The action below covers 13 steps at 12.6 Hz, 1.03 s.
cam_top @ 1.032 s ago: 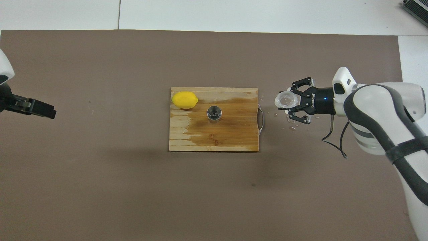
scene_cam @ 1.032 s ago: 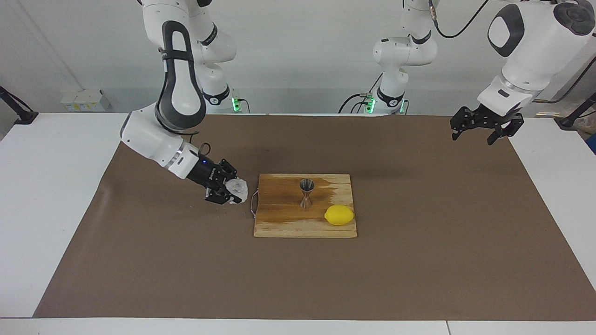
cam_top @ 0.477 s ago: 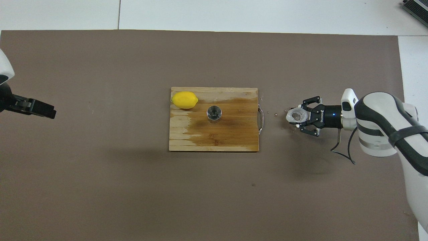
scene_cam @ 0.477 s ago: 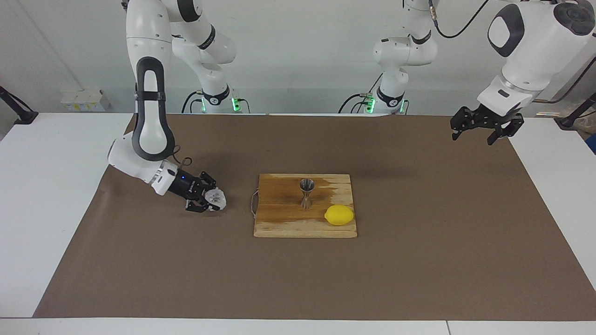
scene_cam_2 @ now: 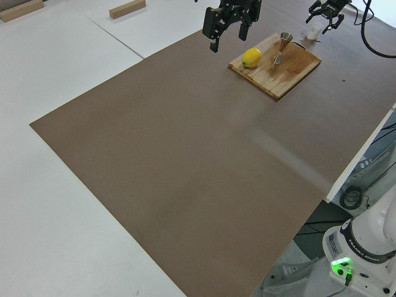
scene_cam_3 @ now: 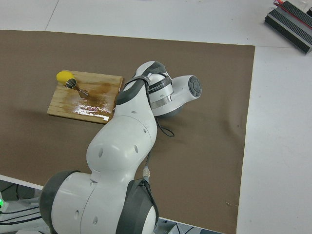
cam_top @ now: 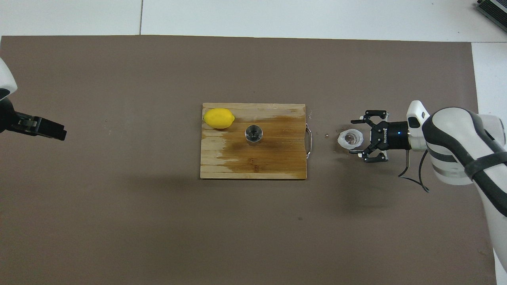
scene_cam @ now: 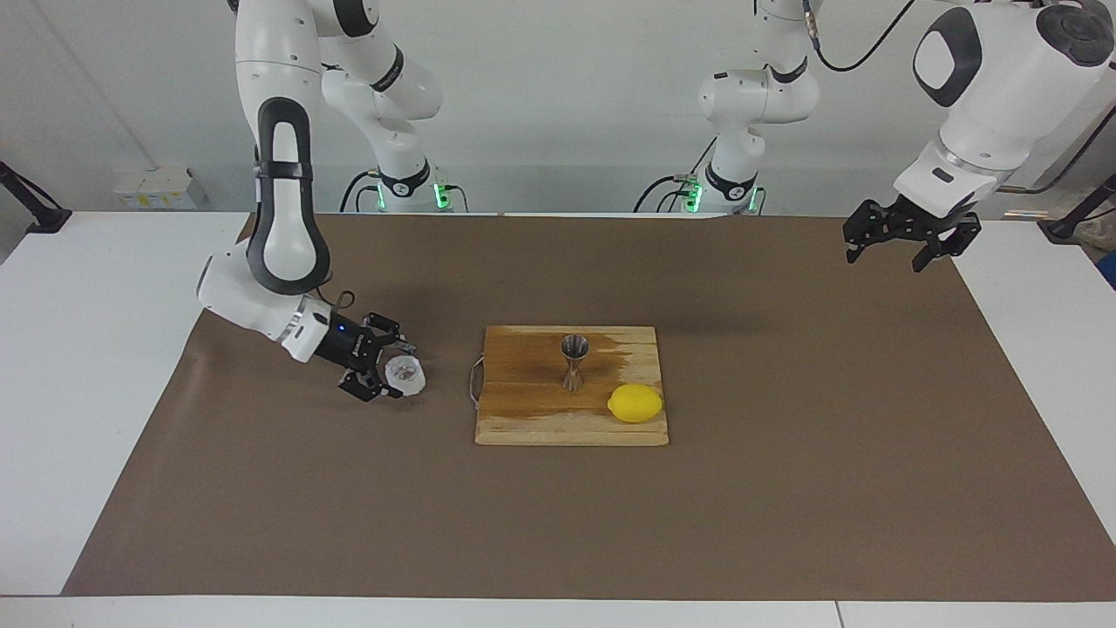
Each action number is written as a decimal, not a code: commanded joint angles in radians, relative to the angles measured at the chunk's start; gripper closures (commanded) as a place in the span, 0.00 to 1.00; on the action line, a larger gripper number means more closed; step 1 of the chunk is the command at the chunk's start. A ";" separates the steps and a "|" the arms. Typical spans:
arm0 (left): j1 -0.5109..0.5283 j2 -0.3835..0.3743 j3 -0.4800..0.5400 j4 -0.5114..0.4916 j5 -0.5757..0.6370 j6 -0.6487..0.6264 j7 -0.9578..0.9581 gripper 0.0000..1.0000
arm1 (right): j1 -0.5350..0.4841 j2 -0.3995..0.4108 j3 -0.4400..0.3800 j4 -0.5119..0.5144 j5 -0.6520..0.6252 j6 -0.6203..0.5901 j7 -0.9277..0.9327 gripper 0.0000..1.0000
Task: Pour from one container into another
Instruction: 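Lower the white cup onto the table and open the right gripper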
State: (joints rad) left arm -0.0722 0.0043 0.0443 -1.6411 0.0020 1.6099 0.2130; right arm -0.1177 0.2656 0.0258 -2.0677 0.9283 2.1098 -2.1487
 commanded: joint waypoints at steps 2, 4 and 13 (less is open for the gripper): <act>-0.003 -0.012 0.002 -0.005 0.013 -0.007 -0.012 0.00 | 0.004 -0.160 0.006 -0.018 -0.208 -0.074 0.374 0.00; -0.003 -0.012 0.002 -0.005 0.013 -0.007 -0.012 0.00 | 0.033 -0.166 0.003 -0.015 -0.303 -0.064 0.603 0.00; -0.003 -0.012 0.002 -0.005 0.013 -0.007 -0.012 0.00 | 0.197 -0.158 0.006 0.098 -0.930 -0.184 1.902 0.00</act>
State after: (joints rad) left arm -0.0722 0.0043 0.0443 -1.6411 0.0020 1.6099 0.2130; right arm 0.0775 0.1026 0.0305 -2.0377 0.0665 2.0244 -0.4411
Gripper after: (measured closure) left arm 0.000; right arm 0.000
